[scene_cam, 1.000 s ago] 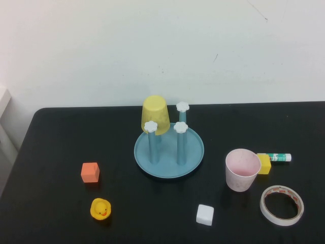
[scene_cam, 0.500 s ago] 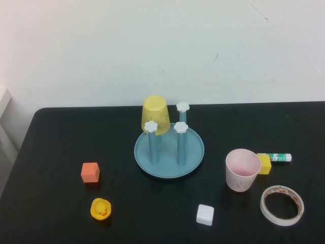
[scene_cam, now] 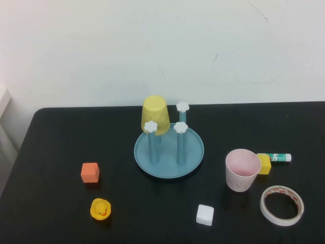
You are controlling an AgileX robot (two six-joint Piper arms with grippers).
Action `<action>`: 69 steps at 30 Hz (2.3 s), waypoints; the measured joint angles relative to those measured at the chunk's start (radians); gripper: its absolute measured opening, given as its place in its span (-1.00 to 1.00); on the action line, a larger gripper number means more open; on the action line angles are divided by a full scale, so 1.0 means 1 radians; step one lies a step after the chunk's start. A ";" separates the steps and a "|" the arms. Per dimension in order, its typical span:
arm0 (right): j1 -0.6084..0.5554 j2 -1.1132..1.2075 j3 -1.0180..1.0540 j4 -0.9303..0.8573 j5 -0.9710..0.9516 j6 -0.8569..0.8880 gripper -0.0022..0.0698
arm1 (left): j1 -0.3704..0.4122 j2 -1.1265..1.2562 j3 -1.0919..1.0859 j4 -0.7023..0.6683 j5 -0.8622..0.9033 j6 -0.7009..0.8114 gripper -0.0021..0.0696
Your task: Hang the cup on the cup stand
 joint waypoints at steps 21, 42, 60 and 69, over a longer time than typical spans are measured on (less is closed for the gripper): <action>0.203 1.071 -0.313 0.501 -0.195 -0.695 -0.43 | 0.000 0.009 0.062 -0.100 -0.037 -0.002 -0.95; 0.247 1.548 -0.600 0.458 -0.322 -0.639 -0.32 | 0.000 0.009 0.062 -0.323 -0.063 -0.002 -0.95; 0.393 1.118 -0.600 0.856 -0.203 -0.835 -0.86 | 0.000 0.035 0.062 -1.422 -0.249 0.003 0.97; 0.641 1.090 -0.611 1.295 -0.125 -1.109 -0.86 | 0.000 0.159 0.062 -1.521 -0.262 0.003 0.99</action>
